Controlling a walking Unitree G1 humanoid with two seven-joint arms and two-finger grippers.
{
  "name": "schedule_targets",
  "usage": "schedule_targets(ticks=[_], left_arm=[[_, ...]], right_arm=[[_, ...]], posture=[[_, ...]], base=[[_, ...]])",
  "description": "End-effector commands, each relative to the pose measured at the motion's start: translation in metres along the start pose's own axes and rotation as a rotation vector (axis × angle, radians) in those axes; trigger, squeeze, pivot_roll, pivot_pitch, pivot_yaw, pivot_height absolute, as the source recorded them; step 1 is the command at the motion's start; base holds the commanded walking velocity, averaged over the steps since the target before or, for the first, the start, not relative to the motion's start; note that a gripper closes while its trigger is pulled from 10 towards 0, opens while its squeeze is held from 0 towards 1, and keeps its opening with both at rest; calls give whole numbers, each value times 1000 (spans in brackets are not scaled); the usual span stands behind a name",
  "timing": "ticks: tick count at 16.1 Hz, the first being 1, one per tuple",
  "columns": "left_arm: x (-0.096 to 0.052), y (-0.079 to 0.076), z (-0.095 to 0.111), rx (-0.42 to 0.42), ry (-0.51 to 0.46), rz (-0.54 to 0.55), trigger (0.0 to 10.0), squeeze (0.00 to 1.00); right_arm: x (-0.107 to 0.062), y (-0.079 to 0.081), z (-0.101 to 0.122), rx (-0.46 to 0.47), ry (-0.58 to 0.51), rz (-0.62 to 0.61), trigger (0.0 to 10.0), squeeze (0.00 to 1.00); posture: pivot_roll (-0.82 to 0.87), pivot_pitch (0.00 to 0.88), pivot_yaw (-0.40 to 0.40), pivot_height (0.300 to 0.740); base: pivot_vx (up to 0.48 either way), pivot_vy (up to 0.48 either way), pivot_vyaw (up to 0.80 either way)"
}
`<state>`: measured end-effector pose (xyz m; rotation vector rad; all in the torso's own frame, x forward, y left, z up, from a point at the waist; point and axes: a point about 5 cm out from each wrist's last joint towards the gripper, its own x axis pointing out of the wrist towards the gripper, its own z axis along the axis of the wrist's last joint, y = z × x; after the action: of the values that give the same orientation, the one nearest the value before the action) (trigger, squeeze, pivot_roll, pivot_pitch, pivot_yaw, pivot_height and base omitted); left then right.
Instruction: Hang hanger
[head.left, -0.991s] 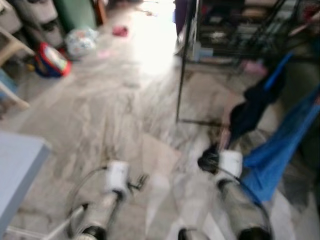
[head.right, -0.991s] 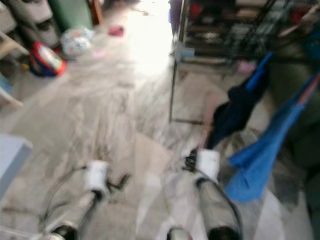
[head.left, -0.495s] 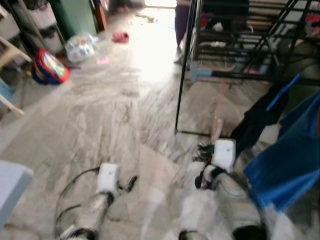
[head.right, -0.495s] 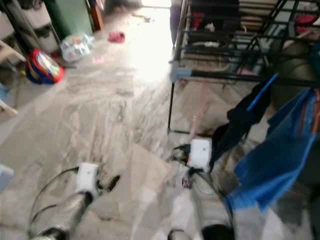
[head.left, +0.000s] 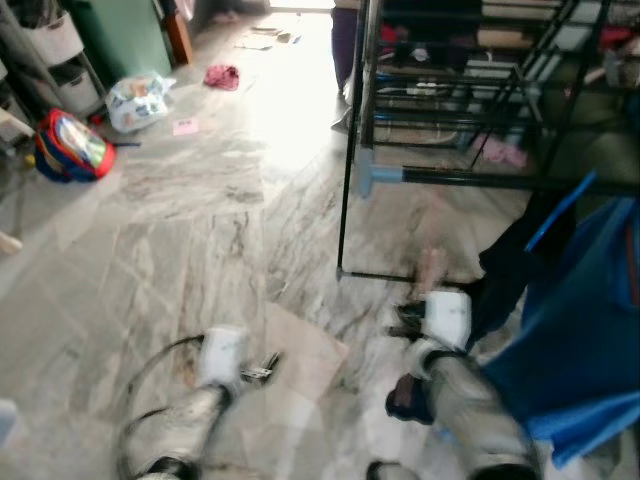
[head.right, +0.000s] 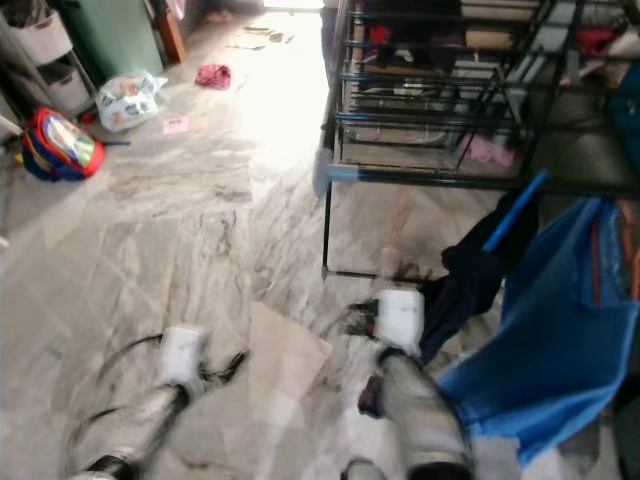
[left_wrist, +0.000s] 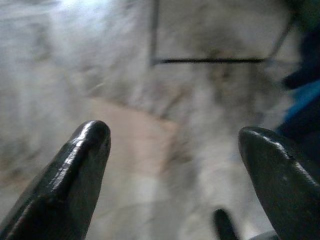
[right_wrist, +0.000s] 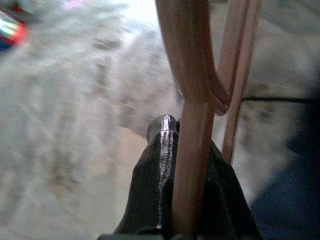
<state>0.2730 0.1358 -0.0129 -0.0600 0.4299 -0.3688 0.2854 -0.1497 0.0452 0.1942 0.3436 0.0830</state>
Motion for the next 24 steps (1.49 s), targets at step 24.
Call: schedule_targets(ticks=[24], left_arm=[[-25, 19, -40, -72, 147, 71, 10000, 0]], right_arm=[[30, -4, 105, 99, 50, 154, 10000, 0]], posture=[[16, 160, 9, 740]], base=[[0, 0, 0]])
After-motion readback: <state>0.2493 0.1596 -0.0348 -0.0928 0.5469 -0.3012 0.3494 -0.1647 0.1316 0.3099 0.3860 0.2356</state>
